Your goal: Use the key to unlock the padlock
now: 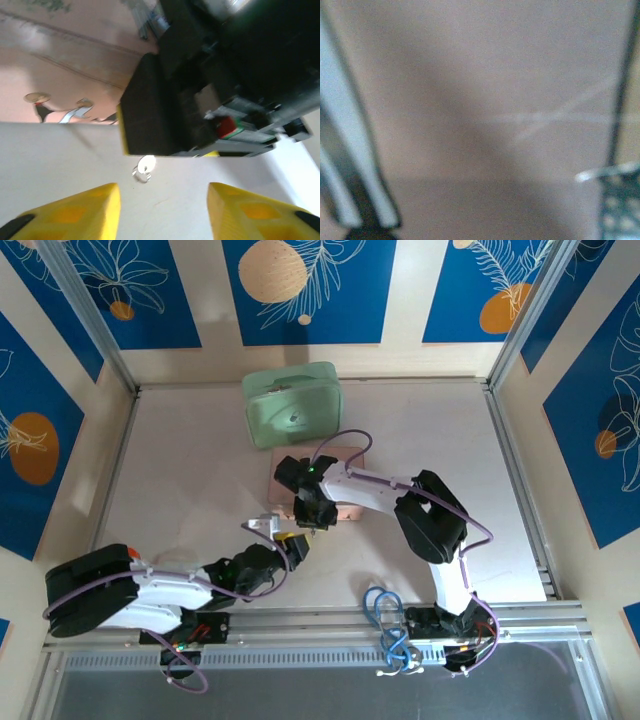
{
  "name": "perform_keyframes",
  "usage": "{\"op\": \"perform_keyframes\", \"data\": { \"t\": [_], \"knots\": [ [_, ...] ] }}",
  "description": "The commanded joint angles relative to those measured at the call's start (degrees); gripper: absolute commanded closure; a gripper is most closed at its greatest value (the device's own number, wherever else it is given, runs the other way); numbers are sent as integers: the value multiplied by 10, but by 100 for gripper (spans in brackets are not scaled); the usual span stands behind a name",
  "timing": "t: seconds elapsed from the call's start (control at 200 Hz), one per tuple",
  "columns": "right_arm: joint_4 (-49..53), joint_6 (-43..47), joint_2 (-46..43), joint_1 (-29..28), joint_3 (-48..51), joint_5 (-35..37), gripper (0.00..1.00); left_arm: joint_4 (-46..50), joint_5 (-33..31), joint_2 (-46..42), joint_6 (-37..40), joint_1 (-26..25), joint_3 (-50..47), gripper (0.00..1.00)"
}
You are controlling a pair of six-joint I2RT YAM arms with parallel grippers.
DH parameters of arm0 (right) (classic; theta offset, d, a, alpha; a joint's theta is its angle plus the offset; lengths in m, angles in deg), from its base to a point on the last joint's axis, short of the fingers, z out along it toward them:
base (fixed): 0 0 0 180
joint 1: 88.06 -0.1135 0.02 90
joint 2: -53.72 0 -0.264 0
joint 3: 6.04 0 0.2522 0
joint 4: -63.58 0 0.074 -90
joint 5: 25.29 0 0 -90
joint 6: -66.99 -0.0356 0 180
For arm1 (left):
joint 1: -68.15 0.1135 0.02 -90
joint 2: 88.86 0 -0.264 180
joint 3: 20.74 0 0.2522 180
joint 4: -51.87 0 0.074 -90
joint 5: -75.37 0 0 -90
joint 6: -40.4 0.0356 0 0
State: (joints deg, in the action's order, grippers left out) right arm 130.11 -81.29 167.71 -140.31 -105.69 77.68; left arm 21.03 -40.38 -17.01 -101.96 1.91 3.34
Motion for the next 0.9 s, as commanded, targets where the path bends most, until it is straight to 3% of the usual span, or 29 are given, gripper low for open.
{"op": "perform_keyframes", "data": {
  "t": [0.0, 0.185, 0.345, 0.4, 0.535, 0.895],
  "knots": [
    [54, 41, -3, 11, -8, -105, 100, -54, -17, 32, -16, -4, -8, 45],
    [59, 63, -5, 19, -6, -139, 100, -168, 35, 129, -16, 3, -2, 37],
    [46, 64, -11, 22, 10, -162, 100, -360, 64, 270, -75, 36, -30, 49],
    [42, 64, -12, 23, 14, -169, 100, -361, 78, 300, -97, 52, -24, 52],
    [37, 63, -14, 24, 19, -174, 100, -361, 97, 296, -61, 54, -4, 54],
    [30, 57, -17, 26, 21, -185, 100, -361, 87, 324, -61, 66, 14, 66]
  ]
}}
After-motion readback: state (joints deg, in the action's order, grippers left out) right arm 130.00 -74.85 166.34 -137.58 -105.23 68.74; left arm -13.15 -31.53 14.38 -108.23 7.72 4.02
